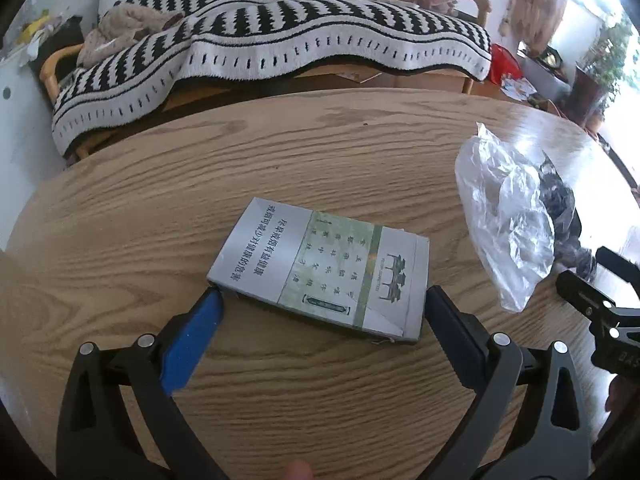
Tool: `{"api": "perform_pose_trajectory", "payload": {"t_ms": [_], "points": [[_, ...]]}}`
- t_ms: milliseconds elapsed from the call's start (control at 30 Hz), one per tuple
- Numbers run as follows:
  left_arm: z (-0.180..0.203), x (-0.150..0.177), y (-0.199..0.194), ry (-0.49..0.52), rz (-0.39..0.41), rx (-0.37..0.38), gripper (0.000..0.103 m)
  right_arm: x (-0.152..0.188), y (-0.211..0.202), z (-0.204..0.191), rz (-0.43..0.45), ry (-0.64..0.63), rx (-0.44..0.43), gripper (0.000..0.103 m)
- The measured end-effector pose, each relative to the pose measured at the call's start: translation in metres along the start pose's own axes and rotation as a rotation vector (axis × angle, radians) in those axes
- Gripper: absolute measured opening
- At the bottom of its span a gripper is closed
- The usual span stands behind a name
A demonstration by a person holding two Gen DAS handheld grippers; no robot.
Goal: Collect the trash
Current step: 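Grasp the green-and-white cigarette pack with the left tool while the right tool grasps crumpled foil paper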
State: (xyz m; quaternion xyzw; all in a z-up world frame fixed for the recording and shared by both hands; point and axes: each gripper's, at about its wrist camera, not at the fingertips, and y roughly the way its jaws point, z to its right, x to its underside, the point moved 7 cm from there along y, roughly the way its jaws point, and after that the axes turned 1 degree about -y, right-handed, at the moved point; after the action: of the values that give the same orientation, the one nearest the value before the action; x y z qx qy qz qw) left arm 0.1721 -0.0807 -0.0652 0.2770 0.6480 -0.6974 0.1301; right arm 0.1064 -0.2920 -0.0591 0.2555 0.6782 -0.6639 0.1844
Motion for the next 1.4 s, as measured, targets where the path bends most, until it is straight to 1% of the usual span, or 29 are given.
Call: {"api": "perform_pose_trajectory", "payload": {"t_ms": [133,267,367,467,500,533,567,600,633,700,800,867,967,1067,1200,1300,1400], "points": [[-0.002,0.001,0.0,0.002,0.024,0.0,0.097,0.002,0.004,-0.014,-0.017,-0.079,0.003,0.098],[-0.002,0.0,-0.001,-0.002,0.031,0.018,0.097,0.003,0.004,-0.014,-0.018,-0.079,0.001,0.098],[-0.006,0.001,-0.005,-0.035,0.047,0.074,0.097,0.003,0.004,-0.014,-0.018,-0.079,0.0,0.098],[-0.015,0.0,-0.01,-0.104,0.079,0.174,0.097,0.003,0.004,-0.014,-0.018,-0.079,0.0,0.098],[-0.017,0.0,-0.011,-0.117,0.084,0.193,0.097,0.003,0.004,-0.014,-0.018,-0.079,0.001,0.098],[-0.02,0.001,-0.012,-0.123,0.087,0.197,0.097,0.003,0.004,-0.014,-0.018,-0.079,0.001,0.098],[-0.022,0.002,-0.012,-0.113,0.081,0.179,0.097,0.002,0.004,-0.014,-0.018,-0.079,0.001,0.098],[-0.023,0.003,-0.011,-0.093,0.072,0.146,0.097,0.002,0.004,-0.014,-0.018,-0.079,0.001,0.098],[-0.026,0.005,-0.009,-0.067,0.057,0.093,0.098,0.003,0.004,-0.014,-0.018,-0.078,0.001,0.098],[-0.029,0.005,-0.009,-0.082,0.062,0.097,0.097,0.002,0.004,-0.014,-0.018,-0.079,0.001,0.098],[-0.032,0.005,-0.009,-0.095,0.064,0.083,0.097,0.002,0.004,-0.014,-0.018,-0.079,0.001,0.098],[-0.027,0.004,-0.01,-0.079,0.063,0.104,0.097,0.002,0.004,-0.014,-0.018,-0.079,0.001,0.098],[-0.015,-0.001,-0.01,-0.024,0.053,0.177,0.097,0.002,0.004,-0.014,-0.018,-0.079,0.001,0.098],[-0.016,-0.01,-0.014,0.036,0.068,0.223,0.097,0.002,0.004,-0.014,-0.018,-0.078,0.001,0.098],[-0.023,-0.015,-0.01,0.099,0.066,0.241,0.097,0.002,0.004,-0.014,-0.018,-0.078,0.001,0.098],[-0.021,-0.016,-0.006,0.142,0.059,0.268,0.097,0.002,0.004,-0.015,-0.018,-0.078,0.001,0.098],[-0.019,-0.018,-0.001,0.161,0.057,0.271,0.097,0.002,0.004,-0.015,-0.018,-0.078,0.002,0.098]]}}
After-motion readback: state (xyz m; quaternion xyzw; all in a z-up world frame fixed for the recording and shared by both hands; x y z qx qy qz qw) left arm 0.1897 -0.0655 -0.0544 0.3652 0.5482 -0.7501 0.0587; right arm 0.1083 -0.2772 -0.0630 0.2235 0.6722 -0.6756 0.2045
